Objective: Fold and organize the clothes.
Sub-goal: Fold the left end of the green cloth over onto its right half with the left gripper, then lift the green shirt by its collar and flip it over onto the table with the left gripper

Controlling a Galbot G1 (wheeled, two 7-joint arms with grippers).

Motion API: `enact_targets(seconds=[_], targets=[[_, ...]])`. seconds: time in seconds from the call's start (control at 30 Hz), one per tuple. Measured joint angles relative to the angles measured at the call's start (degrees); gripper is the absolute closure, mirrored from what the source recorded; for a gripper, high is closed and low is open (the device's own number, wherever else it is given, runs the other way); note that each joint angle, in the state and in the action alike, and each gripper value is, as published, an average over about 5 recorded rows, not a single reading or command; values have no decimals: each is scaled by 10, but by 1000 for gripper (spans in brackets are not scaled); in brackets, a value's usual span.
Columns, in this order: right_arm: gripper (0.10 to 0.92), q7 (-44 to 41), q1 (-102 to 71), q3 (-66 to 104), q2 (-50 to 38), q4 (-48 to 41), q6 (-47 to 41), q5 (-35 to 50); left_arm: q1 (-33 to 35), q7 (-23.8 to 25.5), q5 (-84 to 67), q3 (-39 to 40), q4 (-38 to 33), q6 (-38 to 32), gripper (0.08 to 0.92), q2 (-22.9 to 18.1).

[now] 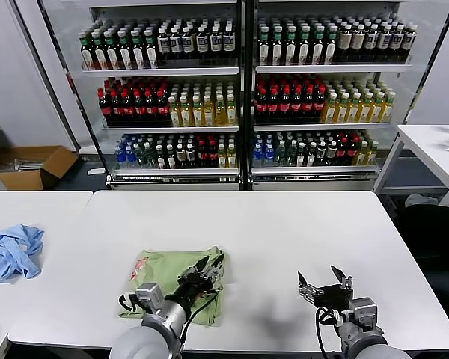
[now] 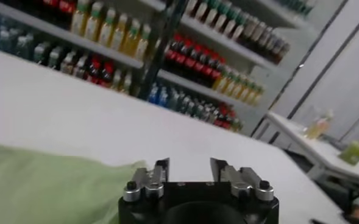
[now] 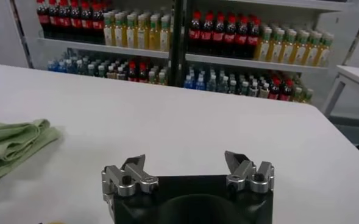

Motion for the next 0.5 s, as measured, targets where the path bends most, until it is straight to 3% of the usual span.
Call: enact_targets(seconds=[0.3, 0.5], targets=[[202, -3, 10, -11, 5, -8, 0, -2, 40, 16, 64, -87, -11, -20, 250, 49], [203, -3, 13, -14, 3, -10, 0, -3, 51, 22, 98, -145, 46, -14, 179, 74]])
